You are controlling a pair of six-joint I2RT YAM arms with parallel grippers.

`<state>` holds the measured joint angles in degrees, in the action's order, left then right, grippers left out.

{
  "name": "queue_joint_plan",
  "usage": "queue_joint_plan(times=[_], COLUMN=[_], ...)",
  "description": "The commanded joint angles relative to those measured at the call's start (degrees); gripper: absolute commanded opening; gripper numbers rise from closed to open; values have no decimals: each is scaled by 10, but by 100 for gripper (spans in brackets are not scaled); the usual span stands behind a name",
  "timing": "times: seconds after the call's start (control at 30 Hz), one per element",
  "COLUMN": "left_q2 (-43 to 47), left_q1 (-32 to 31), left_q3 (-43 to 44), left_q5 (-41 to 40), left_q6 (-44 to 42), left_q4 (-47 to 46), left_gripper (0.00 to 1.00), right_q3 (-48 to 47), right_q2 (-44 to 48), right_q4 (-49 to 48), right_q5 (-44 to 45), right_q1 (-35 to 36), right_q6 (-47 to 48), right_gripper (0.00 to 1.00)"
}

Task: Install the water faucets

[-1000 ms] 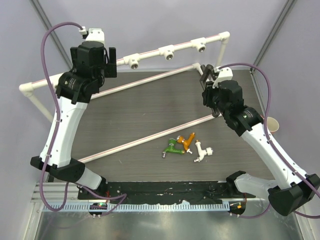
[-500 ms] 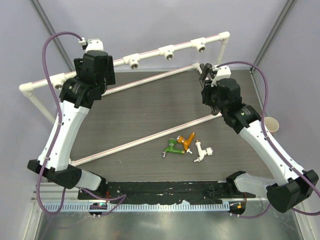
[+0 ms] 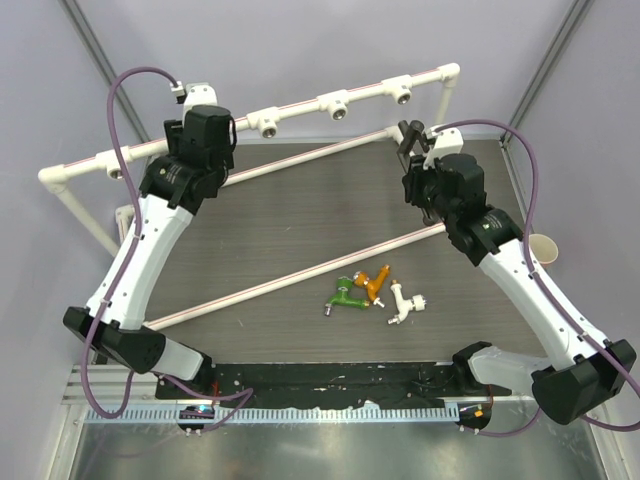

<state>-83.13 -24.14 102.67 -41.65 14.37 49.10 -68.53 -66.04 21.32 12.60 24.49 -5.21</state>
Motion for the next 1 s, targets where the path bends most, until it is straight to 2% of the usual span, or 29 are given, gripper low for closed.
queue_joint_plan(times=[0.0, 0.13, 0.23, 0.33, 0.37, 0.5, 0.73, 0.97], left_q2=[18, 45, 49, 52, 53, 70, 83, 87], left_q1=[3, 3, 3, 3, 3, 3, 13, 33], left_q3=[-18, -52, -59, -61, -64, -88, -128, -134], left_q5=[-16, -16, -23, -20, -19, -22, -6, 21], left_q6=[3, -6, -14, -14, -14, -15, -12, 0], left_q4=[-56, -99, -110, -112, -112, -118, -132, -132], left_gripper=[63, 52, 40, 26, 17, 2, 0, 0], right_q3=[-29, -27, -26, -28, -31, -31, -25, -27], right_q2=[5, -1, -4, -9, -11, -15, -20, -19], right_q4=[-102, -121, -136, -146, -147, -164, -199, -193], right_q5=[-18, -40, -51, -66, -70, -64, -73, -110], right_q1=[-10, -16, -23, -30, -31, -49, -74, -81], right_q6=[19, 25, 25, 27, 33, 42, 42, 46], right_gripper=[1, 1, 1, 1, 1, 1, 1, 1])
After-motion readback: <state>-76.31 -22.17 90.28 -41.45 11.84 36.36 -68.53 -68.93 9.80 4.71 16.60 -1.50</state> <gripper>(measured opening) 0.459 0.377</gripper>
